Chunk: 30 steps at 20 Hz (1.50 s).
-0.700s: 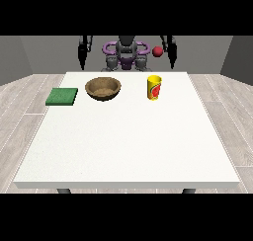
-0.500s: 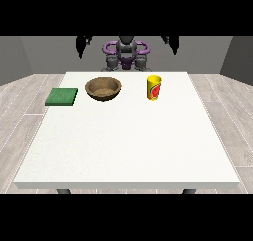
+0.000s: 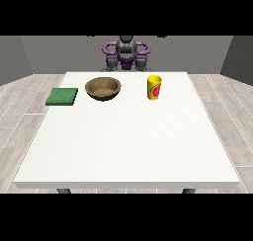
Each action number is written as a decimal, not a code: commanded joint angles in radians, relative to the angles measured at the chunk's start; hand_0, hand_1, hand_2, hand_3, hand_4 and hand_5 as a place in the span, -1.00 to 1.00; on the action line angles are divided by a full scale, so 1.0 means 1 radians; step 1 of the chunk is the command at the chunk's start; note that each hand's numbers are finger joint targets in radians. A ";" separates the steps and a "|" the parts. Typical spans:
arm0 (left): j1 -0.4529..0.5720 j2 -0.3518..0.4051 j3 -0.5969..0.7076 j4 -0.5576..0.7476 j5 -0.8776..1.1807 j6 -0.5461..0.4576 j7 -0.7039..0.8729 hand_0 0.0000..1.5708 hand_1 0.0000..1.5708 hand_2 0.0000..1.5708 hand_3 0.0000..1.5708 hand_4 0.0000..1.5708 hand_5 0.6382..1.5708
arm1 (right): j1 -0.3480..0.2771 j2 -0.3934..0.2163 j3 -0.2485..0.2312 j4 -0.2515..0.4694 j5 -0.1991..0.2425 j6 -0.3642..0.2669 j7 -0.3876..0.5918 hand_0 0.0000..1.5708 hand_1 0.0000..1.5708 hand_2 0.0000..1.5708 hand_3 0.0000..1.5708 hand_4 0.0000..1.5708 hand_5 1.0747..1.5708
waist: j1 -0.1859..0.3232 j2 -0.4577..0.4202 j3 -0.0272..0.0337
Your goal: Pick the cup and pour the ball into the bowl, then pick the bowl and place it on the pad
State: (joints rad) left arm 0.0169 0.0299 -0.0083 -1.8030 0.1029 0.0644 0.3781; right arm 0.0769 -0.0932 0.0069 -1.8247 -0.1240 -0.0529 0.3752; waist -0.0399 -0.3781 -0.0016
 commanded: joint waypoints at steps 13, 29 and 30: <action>-0.249 0.014 0.056 0.086 -0.081 0.028 -0.351 -1.00 -1.00 -1.00 -1.00 -0.30 0.88 | -0.191 0.022 -0.056 -0.025 0.003 0.014 -0.249 -1.00 -1.00 -1.00 -1.00 -0.10 0.88 | -0.009 0.544 0.0015; -0.319 0.086 0.174 0.648 -0.062 -0.079 -0.744 -1.00 -1.00 -1.00 -1.00 -0.98 0.72 | -0.149 -0.092 -0.226 0.156 -0.149 0.228 -0.430 -1.00 -1.00 -1.00 -1.00 -0.15 0.96 | -0.084 0.566 0.0015; -0.330 0.068 0.144 0.709 -0.087 -0.072 -0.735 -1.00 -1.00 -1.00 -1.00 -0.86 0.71 | -0.175 -0.087 -0.212 0.169 -0.116 0.175 -0.348 -1.00 -1.00 -1.00 -1.00 -0.15 0.95 | -0.055 0.520 0.0014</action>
State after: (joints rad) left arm -0.2735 0.0793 0.1257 -1.2204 0.0124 0.0212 -0.3341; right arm -0.1047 -0.1713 -0.1885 -1.7126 -0.2434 0.1157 0.0199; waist -0.1091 0.1853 -0.0003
